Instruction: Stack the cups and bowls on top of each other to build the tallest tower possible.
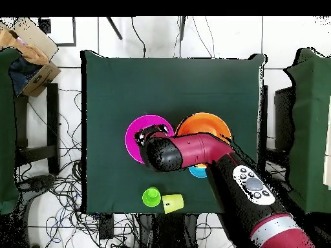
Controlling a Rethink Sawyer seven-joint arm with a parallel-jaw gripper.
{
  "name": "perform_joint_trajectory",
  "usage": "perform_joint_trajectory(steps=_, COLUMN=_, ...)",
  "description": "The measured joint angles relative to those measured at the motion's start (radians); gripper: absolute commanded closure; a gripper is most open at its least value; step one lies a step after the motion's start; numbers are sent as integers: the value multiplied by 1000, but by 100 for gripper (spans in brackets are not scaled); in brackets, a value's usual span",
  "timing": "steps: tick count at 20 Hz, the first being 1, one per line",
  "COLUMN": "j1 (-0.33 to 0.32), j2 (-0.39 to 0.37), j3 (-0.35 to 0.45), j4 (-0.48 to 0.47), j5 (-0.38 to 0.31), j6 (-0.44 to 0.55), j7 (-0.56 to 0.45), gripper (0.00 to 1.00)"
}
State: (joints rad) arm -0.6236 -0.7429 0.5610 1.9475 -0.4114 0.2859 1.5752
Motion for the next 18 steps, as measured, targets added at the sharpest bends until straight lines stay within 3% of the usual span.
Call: perform_joint_trajectory(steps=18, j1=210, j2=38, j3=-145, j4=-21, j5=1, j6=38, j7=0, gripper=0)
